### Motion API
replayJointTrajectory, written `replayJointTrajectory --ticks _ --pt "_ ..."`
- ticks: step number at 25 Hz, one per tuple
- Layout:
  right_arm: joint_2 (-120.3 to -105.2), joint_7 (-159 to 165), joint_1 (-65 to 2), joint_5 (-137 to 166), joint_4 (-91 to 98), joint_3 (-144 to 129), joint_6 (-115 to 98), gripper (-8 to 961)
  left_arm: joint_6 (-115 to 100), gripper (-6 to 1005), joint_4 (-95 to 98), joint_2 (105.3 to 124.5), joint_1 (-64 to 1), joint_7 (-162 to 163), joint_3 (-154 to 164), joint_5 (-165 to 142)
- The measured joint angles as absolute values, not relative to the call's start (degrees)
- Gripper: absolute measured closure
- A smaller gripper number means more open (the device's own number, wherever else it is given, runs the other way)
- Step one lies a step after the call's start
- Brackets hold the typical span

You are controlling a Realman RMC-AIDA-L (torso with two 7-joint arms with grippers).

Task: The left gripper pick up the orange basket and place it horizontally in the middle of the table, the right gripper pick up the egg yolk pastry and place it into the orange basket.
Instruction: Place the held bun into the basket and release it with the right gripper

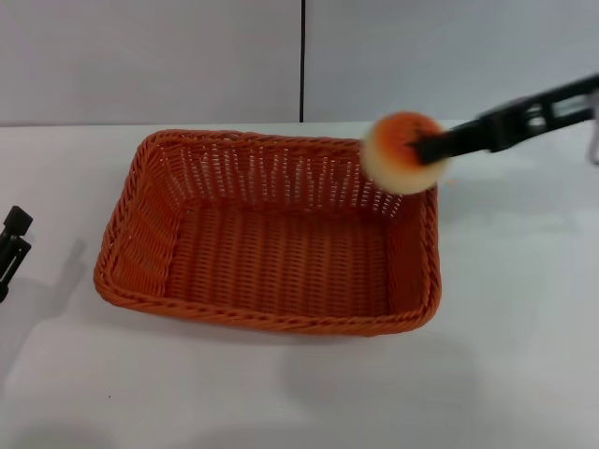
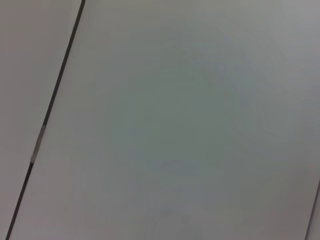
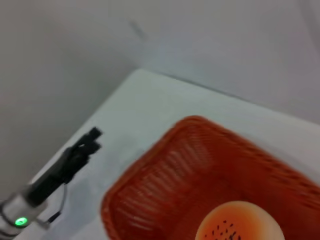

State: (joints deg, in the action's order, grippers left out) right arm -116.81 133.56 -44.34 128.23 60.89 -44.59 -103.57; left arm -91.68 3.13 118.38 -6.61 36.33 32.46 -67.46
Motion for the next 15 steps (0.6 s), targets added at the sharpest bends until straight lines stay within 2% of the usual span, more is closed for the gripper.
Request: replayJointTrajectory --ticks 4,6,9,15 --pt "-117.02 128.0 -46.5 127.4 53.5 -48.8 -98.8 907 -91.8 258 2.8 118.38 -6.6 36.6 32.5 -67.4" --pt "-117.86 123.2 -46.8 126.8 50.8 -51.4 -94.4 906 -92.4 258 2.8 118.43 -6.5 36.7 32.5 -67.4" --pt "-118.30 120.7 -46.8 126.6 50.0 -52.7 -91.6 903 -92.8 258 2.5 118.45 -6.4 36.7 32.4 -67.2" --pt "-118.42 116.2 -46.4 125.5 50.5 -54.2 -87.5 627 -93.1 258 2.0 118.31 -5.6 36.8 32.4 -67.2"
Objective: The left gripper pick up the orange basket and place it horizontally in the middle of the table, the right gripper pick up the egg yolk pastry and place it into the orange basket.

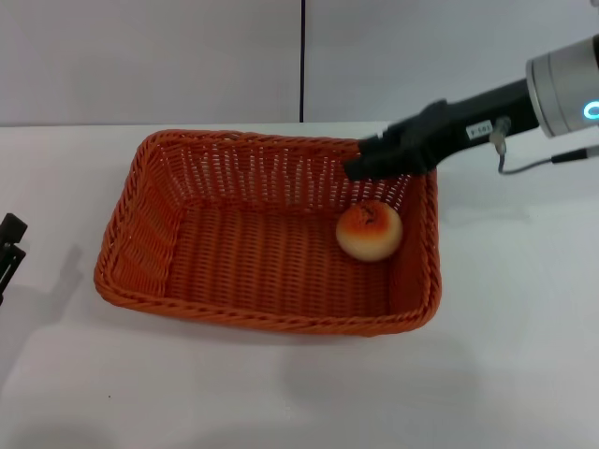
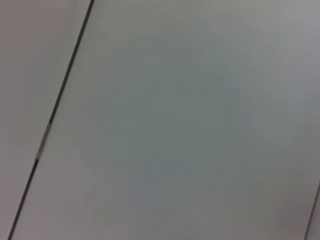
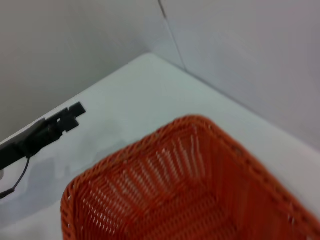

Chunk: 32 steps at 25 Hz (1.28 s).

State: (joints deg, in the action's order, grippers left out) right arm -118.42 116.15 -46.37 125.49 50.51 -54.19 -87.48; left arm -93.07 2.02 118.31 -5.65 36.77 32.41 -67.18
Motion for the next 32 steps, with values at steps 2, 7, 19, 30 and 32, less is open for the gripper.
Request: replayJointTrajectory --ticks 2,7,19,30,32 --pt "-118.44 114.1 -46.1 123.7 51.1 -53.9 -86.7 552 -93.2 258 2.0 118.30 -5.4 36.8 32.4 -67.1" --pt "-118.56 110.7 -43.9 118.6 53.9 -53.9 -86.5 417 -95.1 258 2.0 118.21 -5.0 36.8 32.1 -67.0" --pt "-118.88 103.6 -24.7 97.6 68.2 -53.9 -92.7 382 -96.0 258 2.1 118.29 -5.1 36.3 31.7 -66.8" --pt "-118.82 61.7 -10.0 74.2 39.1 -48.1 -98.0 382 -95.4 258 2.8 118.27 -5.6 36.1 31.7 -66.9" --pt "-118.82 54.0 -10.0 72.2 31.8 -44.3 -99.1 382 -95.4 258 2.9 118.19 -5.6 36.1 31.7 -67.0"
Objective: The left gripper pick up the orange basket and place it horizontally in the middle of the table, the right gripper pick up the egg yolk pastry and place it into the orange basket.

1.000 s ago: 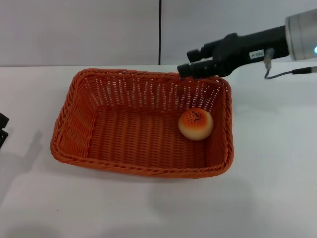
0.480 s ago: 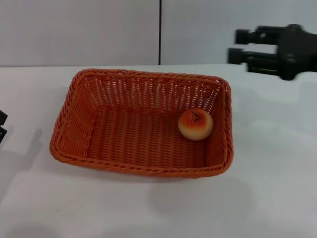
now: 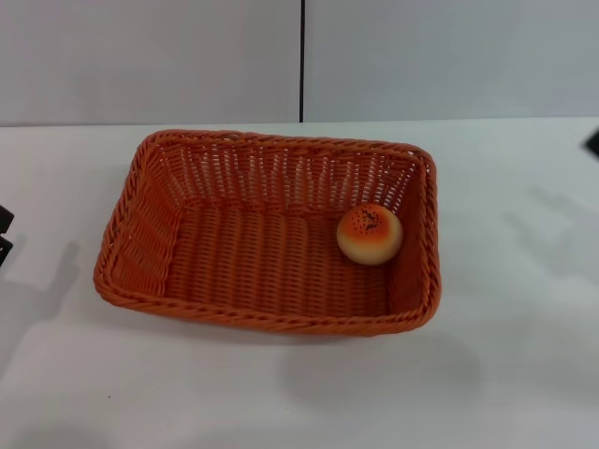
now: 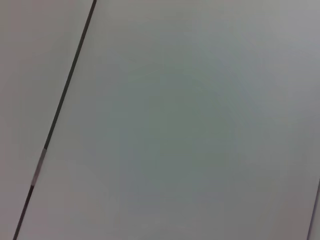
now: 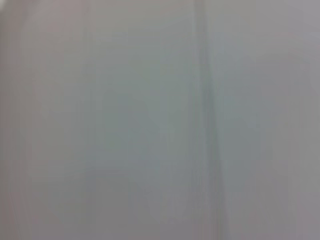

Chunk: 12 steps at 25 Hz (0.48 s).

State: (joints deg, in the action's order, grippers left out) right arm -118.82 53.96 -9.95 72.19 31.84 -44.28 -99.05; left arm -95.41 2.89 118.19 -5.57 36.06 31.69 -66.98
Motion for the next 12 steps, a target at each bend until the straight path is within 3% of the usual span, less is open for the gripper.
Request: replayJointTrajectory --ticks 12 --pt "-118.93 26.7 -13.2 70.8 7.2 -19.0 -98.0 382 -97.4 258 0.9 118.46 -3.9 33.1 25.1 -66.8"
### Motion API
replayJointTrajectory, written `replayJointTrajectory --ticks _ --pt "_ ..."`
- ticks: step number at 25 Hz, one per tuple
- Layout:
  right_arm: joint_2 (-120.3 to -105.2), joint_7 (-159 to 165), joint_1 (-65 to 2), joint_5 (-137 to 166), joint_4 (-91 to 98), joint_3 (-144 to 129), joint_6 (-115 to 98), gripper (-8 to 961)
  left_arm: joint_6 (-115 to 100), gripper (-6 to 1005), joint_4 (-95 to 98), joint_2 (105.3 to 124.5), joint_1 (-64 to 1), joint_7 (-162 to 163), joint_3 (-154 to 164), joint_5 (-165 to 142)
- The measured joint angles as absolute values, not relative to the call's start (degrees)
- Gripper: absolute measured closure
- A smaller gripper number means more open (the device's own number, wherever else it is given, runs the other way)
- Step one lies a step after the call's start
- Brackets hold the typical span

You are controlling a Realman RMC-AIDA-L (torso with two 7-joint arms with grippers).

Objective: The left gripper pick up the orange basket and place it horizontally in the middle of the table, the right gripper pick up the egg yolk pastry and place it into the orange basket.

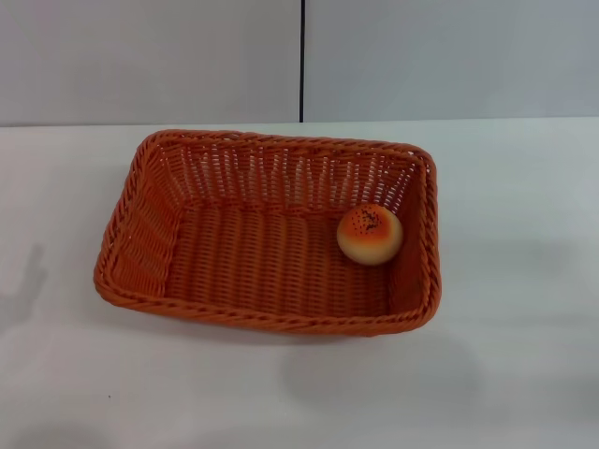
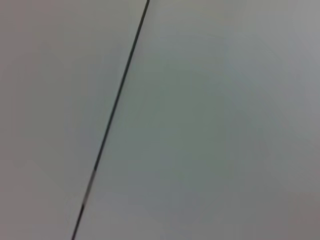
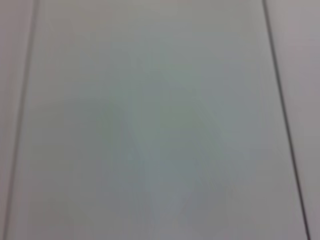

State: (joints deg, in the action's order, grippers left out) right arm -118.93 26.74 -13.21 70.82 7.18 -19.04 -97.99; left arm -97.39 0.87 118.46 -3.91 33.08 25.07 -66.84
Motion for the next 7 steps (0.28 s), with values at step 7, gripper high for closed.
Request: replayJointTrajectory --ticks 7 --pt "-118.84 26.6 -14.6 70.8 6.6 -18.4 -93.3 382 -97.9 258 -0.8 118.60 -4.2 26.8 25.1 -67.3"
